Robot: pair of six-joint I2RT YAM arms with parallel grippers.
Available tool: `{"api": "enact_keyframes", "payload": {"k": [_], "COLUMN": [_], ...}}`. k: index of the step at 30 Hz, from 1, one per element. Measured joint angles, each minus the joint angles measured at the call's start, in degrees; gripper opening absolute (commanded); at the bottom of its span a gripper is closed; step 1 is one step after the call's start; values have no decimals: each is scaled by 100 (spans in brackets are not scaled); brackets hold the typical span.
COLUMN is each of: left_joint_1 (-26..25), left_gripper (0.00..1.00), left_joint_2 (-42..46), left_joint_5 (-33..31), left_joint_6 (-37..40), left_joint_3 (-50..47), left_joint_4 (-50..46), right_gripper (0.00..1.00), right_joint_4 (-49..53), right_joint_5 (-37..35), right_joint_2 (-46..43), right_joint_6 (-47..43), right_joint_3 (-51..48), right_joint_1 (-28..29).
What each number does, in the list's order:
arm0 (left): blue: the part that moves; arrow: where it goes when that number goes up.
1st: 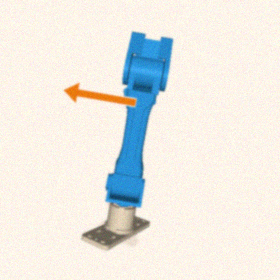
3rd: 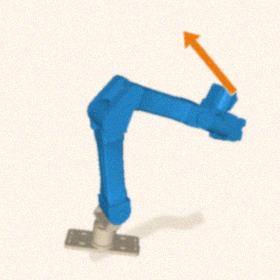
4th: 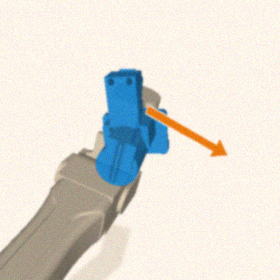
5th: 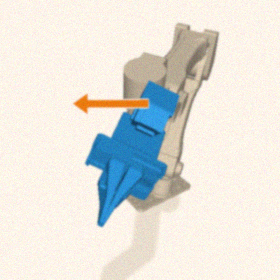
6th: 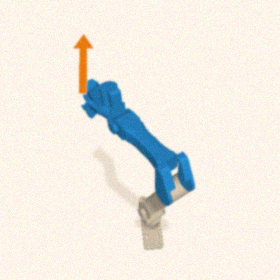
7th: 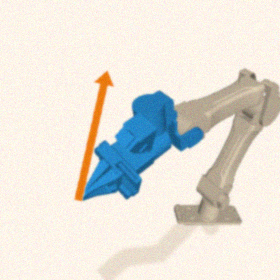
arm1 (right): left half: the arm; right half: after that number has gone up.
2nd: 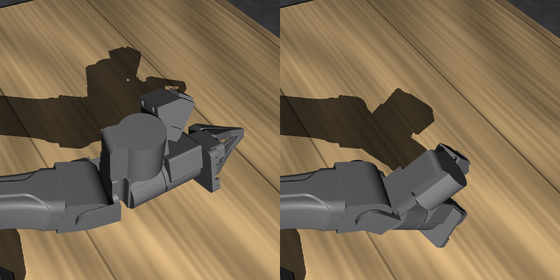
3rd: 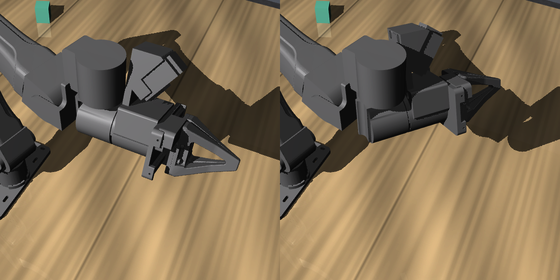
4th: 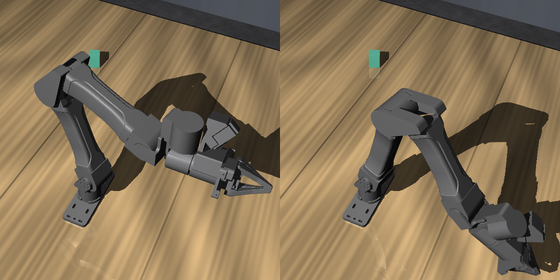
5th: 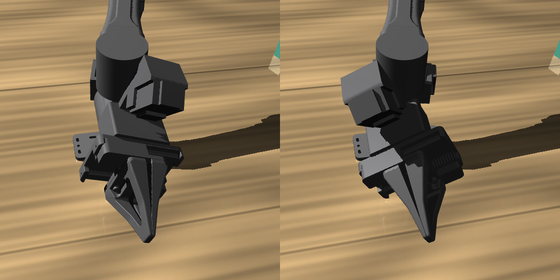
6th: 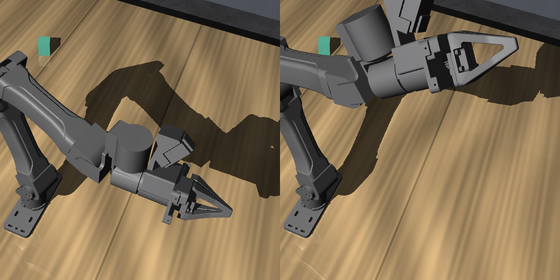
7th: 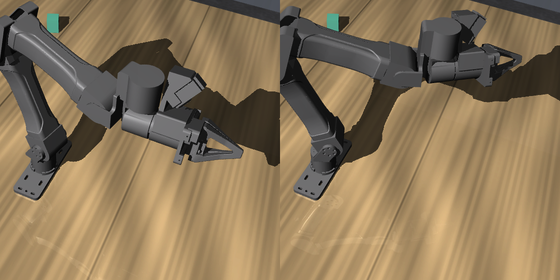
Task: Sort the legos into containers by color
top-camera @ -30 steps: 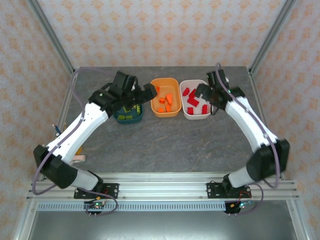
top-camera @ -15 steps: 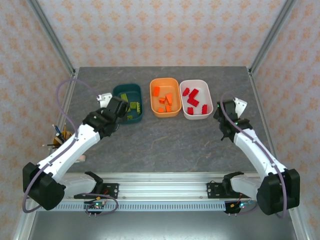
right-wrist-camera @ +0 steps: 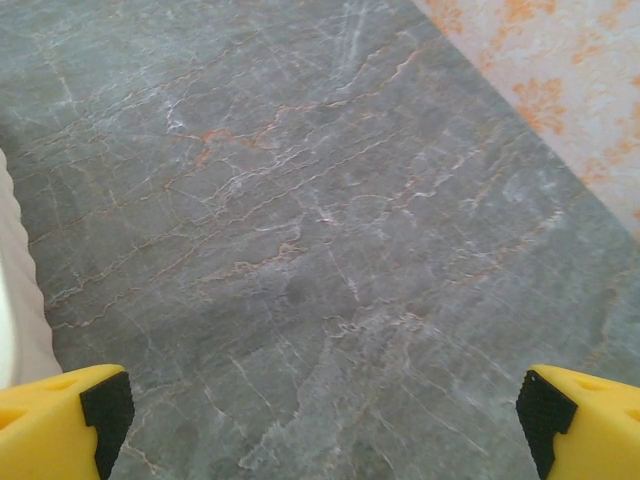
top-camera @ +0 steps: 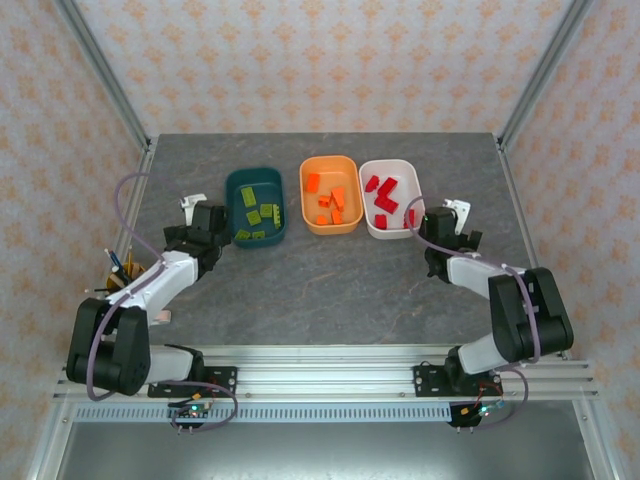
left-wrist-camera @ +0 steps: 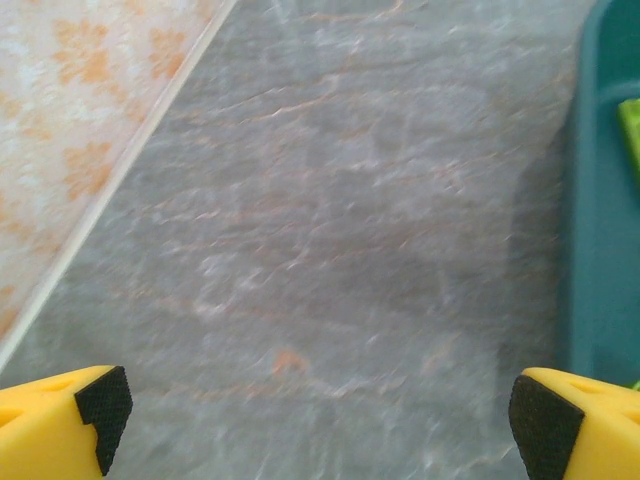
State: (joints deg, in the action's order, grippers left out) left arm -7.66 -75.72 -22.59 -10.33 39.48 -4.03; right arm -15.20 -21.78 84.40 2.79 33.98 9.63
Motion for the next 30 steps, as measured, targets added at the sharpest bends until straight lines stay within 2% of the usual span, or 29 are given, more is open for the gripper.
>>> {"api": "enact_keyframes", "payload": {"k": [9,14,16,19,30], "left_joint_1": [601,684,603,463,459], "left_gripper": [100,100,100,100,100], "left_joint_2": [-796,-846,-846,-898,-970], "left_joint_5": [903,1213,1239,1213,1143], "left_joint_6": [446,581,688,721,785], "left_joint_3": [-509,-726,-949,-1552,-1606], "left_joint_4": [2081,2789,3233,4253,4592], "right_gripper": [100,100,100,99,99], "right_joint_4": [-1141,-1915,-2490,-2804,-2946], "right_joint_5": [1078,1663,1762,1788,1547], "right_joint_2": [-55,-2,87,160,234], "right_joint_6": [-153,-210,-229,-227,-343], "right_joint_3": [-356,-710,-1029,-1384,-1139], "right_joint_1": [-920,-970,-968,-968,-697]}}
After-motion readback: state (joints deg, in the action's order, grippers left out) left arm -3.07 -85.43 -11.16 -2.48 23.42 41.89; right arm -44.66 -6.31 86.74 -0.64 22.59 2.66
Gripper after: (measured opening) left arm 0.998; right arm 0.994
